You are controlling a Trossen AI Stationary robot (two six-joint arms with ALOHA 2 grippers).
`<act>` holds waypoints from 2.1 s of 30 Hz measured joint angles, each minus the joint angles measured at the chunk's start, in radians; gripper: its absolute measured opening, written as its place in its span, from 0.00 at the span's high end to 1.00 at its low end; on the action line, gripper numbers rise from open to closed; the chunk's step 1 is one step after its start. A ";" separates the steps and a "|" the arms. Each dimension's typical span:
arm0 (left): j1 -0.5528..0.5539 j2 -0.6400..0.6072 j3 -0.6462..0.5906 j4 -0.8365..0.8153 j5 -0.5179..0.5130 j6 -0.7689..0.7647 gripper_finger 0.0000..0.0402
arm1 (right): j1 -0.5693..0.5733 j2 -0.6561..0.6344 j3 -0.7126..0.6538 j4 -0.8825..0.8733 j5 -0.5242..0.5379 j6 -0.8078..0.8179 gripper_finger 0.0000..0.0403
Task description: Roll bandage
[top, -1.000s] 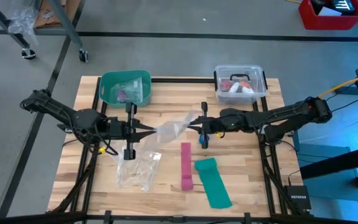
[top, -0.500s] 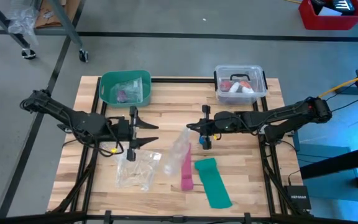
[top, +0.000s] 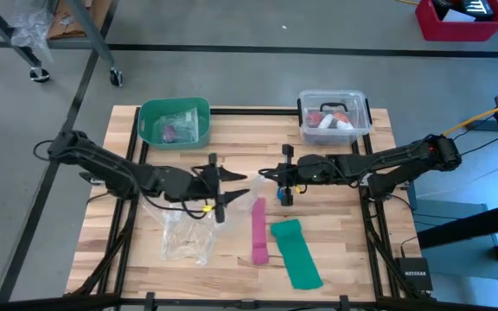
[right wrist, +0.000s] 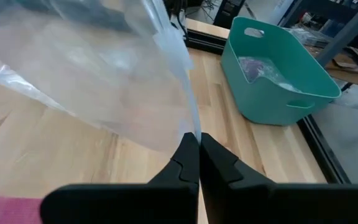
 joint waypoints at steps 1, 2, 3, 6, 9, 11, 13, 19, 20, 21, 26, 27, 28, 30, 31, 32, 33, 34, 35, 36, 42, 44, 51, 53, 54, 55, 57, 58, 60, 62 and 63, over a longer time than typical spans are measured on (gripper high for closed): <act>0.000 0.012 0.000 0.039 0.013 0.005 0.58 | 0.000 0.000 0.000 0.000 0.004 0.001 1.00; 0.000 0.023 0.000 0.071 0.022 0.010 0.58 | 0.000 0.000 0.000 -0.002 0.009 0.001 1.00; -0.001 0.032 0.002 0.094 0.025 0.018 0.58 | 0.000 0.000 0.000 -0.002 0.010 0.002 1.00; 0.006 0.052 0.002 0.113 0.028 0.021 0.58 | 0.000 0.000 0.000 -0.003 0.016 0.002 1.00; 0.019 0.052 0.001 0.120 0.026 0.017 0.58 | 0.000 0.000 0.000 -0.001 0.016 0.002 1.00; 0.029 0.051 0.002 0.132 0.026 0.015 0.58 | 0.000 0.000 0.000 0.001 0.016 0.014 1.00; 0.037 0.051 0.002 0.131 0.026 0.013 0.58 | 0.000 0.000 0.000 0.003 0.016 0.036 1.00; 0.052 0.051 0.002 0.138 0.026 -0.008 0.58 | 0.000 0.000 0.000 0.013 0.020 0.079 1.00; 0.052 0.051 0.002 0.146 0.026 -0.008 0.58 | 0.000 0.000 0.000 0.013 0.031 0.082 1.00; 0.051 0.051 0.001 0.157 0.028 -0.008 0.58 | 0.000 0.000 0.000 0.013 0.043 0.083 1.00; 0.051 0.051 0.002 0.162 0.050 -0.008 0.58 | 0.000 0.000 0.000 0.030 0.078 0.084 1.00; 0.051 0.051 0.002 0.163 0.049 -0.008 0.58 | 0.000 0.000 0.000 0.042 0.078 0.085 1.00; 0.051 0.051 0.002 0.166 0.049 -0.005 0.58 | 0.000 0.000 0.000 0.056 0.079 0.085 1.00; 0.051 0.051 0.002 0.168 0.049 -0.001 0.58 | 0.000 0.000 0.000 0.082 0.079 0.085 1.00; 0.052 0.051 0.002 0.167 0.049 -0.001 0.58 | 0.000 0.000 0.000 0.096 0.079 0.084 1.00; 0.055 0.051 0.002 0.165 0.049 -0.001 0.58 | 0.000 0.000 0.000 0.108 0.079 0.084 1.00; 0.057 0.051 0.002 0.164 0.049 -0.001 0.58 | 0.000 0.000 0.000 0.117 0.079 0.084 1.00; 0.060 0.051 0.002 0.165 0.049 0.000 0.58 | 0.000 0.000 0.000 0.122 0.079 0.084 1.00; 0.065 0.051 0.002 0.166 0.049 0.000 0.58 | 0.000 0.000 0.000 0.124 0.079 0.084 1.00; 0.069 0.051 0.002 0.166 0.049 -0.001 0.58 | 0.000 0.000 0.000 0.124 0.079 0.084 1.00; 0.090 0.051 0.002 0.170 0.048 0.000 0.58 | 0.000 0.000 0.000 0.116 0.077 0.084 1.00; 0.097 0.051 0.002 0.170 0.049 0.000 0.59 | 0.000 0.000 0.000 0.116 0.077 0.084 1.00; 0.117 0.051 0.002 0.169 0.049 0.000 0.75 | 0.000 0.000 0.000 0.116 0.068 0.080 1.00; 0.117 0.051 0.002 0.169 0.049 0.000 0.83 | 0.000 0.000 0.000 0.115 0.066 0.080 1.00; 0.117 0.051 0.002 0.167 0.049 0.004 0.88 | 0.000 0.000 0.000 0.116 0.063 0.080 1.00; 0.117 0.051 0.002 0.167 0.049 0.013 0.92 | 0.000 0.000 0.000 0.116 0.057 0.080 1.00; 0.115 0.051 0.002 0.164 0.049 0.033 0.98 | 0.000 0.000 0.000 0.116 0.057 0.072 1.00; 0.113 0.051 0.002 0.165 0.048 0.042 0.98 | 0.000 0.000 0.000 0.116 0.057 0.070 0.99; 0.108 0.051 0.002 0.164 0.048 0.054 0.98 | 0.000 0.000 0.000 0.116 0.056 0.070 0.96; 0.102 0.051 0.002 0.161 0.047 0.058 0.99 | 0.000 0.000 0.000 0.116 0.049 0.071 0.93; 0.100 0.051 0.002 0.161 0.047 0.058 0.99 | 0.000 0.000 0.000 0.116 0.043 0.071 0.92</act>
